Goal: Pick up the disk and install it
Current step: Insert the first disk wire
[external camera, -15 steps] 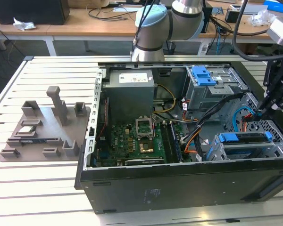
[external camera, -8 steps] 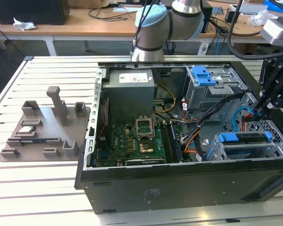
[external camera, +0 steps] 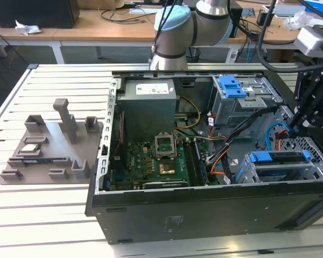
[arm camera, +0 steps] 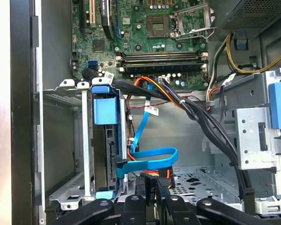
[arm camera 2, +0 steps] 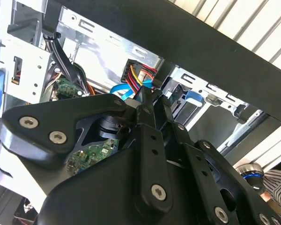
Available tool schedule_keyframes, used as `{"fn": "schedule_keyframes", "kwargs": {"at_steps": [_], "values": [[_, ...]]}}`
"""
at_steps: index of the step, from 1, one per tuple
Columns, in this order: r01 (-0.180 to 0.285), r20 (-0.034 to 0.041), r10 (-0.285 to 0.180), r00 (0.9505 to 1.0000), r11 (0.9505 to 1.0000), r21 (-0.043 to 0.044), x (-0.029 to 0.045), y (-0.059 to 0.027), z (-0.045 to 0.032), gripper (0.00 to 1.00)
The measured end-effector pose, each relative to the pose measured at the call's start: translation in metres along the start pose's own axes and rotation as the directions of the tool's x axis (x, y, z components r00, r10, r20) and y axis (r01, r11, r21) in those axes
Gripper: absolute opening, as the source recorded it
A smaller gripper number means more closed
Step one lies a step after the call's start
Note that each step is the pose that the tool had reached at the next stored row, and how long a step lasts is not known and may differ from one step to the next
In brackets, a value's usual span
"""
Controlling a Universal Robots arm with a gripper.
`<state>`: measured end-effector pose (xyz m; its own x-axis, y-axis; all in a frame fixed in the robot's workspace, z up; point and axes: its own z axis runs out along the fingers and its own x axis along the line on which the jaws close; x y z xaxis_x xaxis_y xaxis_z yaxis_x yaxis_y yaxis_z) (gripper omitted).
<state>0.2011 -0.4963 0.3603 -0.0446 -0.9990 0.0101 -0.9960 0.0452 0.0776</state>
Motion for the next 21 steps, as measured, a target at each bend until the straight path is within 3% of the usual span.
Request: {"fn": "schedule_keyframes", "kwargs": {"at_steps": [12,13,21], "values": [[0.000,-0.0018,0.000,1.0000,1.0000,0.0000,0.0000,0.0000,0.0002,0.24],[0.000,-0.0020,0.000,1.0000,1.0000,0.0000,0.0000,0.0000,0.0002,0.17],[0.000,-0.0032,0.000,1.0000,1.0000,0.0001,0.0000,0.0000,0.0002,0.16]]}}
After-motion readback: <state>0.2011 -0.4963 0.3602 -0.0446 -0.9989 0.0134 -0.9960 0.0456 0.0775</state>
